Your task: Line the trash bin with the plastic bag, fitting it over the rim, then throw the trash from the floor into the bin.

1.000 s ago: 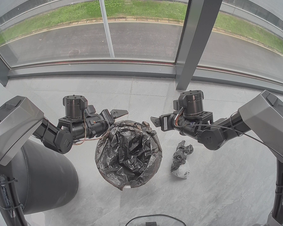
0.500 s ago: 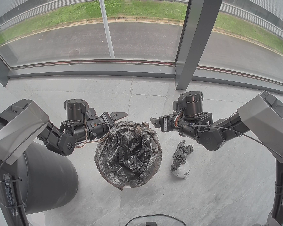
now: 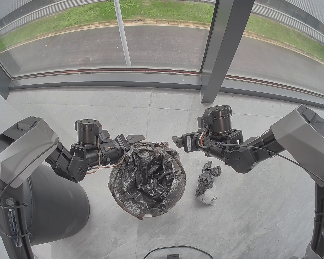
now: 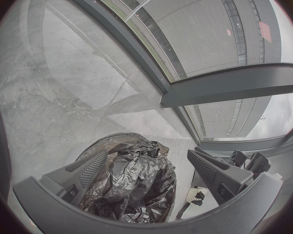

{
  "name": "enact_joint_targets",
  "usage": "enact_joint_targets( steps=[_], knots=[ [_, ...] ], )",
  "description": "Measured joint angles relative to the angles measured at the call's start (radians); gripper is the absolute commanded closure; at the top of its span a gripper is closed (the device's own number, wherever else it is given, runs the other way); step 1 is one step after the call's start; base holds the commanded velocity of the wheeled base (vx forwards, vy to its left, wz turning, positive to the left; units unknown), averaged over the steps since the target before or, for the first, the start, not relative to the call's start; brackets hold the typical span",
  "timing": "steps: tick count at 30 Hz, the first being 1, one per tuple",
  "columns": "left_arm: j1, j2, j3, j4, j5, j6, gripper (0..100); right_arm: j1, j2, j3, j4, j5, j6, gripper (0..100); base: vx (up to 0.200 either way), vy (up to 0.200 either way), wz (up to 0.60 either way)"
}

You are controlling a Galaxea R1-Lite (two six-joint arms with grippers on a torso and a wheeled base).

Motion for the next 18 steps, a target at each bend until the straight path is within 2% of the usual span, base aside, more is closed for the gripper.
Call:
enact_joint_targets(
  steps=[5,13,18],
  knots=[
    [-0.005,-0.031,0.036,-0.002,0.006,0.003,0,0.000,0.000,0.003,0.000,0.000,0.000,0,0.000,0.000,0.00],
    [-0.028,-0.169,0.209,-0.003,0.018,0.006,0,-0.013,0.000,0.050,0.010,-0.027,0.006,0,0.000,0.000,0.00],
    [-0.066,-0.262,0.350,-0.005,0.105,0.043,0,-0.040,-0.004,0.096,0.033,-0.038,0.069,0,0.000,0.000,0.00]
  ],
)
